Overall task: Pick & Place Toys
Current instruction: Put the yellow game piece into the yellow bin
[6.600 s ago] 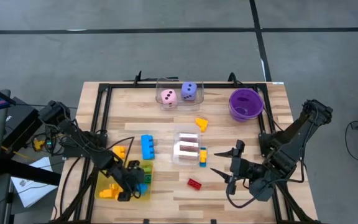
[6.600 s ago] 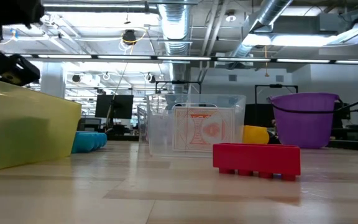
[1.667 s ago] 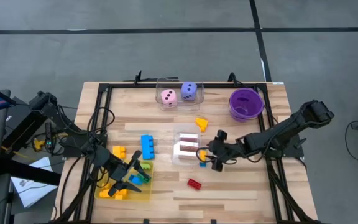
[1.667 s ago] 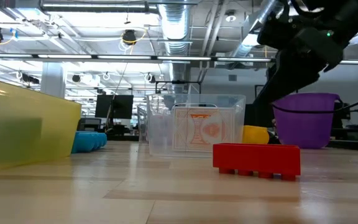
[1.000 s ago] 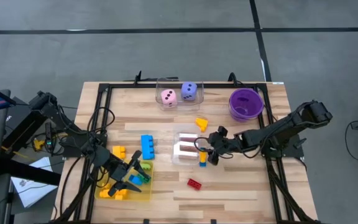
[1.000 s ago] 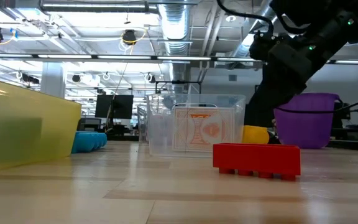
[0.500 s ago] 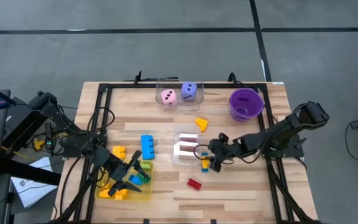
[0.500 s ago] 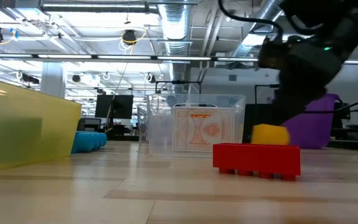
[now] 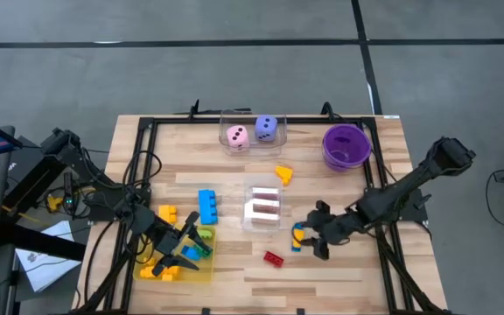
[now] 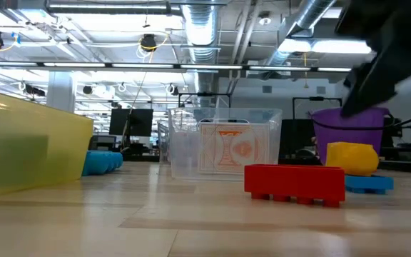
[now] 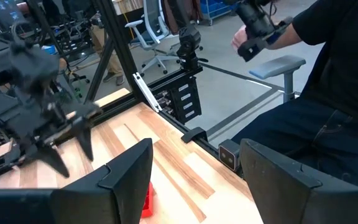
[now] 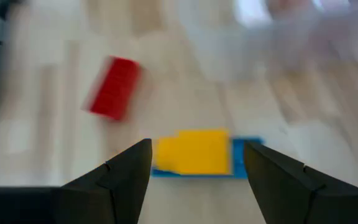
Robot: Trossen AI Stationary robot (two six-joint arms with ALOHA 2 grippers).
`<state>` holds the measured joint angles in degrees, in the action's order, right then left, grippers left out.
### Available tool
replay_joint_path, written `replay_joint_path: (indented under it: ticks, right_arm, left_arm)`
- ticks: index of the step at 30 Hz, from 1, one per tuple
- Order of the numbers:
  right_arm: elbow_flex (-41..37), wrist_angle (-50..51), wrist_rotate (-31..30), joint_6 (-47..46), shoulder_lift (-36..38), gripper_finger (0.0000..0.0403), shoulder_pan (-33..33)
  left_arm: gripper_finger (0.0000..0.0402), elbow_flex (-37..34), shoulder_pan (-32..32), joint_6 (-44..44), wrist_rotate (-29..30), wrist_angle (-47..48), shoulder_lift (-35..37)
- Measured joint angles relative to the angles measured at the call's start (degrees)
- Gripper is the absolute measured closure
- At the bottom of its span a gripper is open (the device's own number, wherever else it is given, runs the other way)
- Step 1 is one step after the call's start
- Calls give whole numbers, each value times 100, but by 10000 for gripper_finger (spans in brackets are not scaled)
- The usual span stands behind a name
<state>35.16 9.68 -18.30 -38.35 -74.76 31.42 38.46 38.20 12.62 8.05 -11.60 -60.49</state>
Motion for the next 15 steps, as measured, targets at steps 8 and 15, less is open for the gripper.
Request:
replay_joint_path:
  ticks: [8,15]
  right_arm:
    - [9,-574,-731,-117,192,139,423]
    - [9,-837,-707,-279,118,60,413]
  left_arm:
    - [166,0,0,-2,0,-2,0]
    - [166,0,-1,-1,0,-4,0]
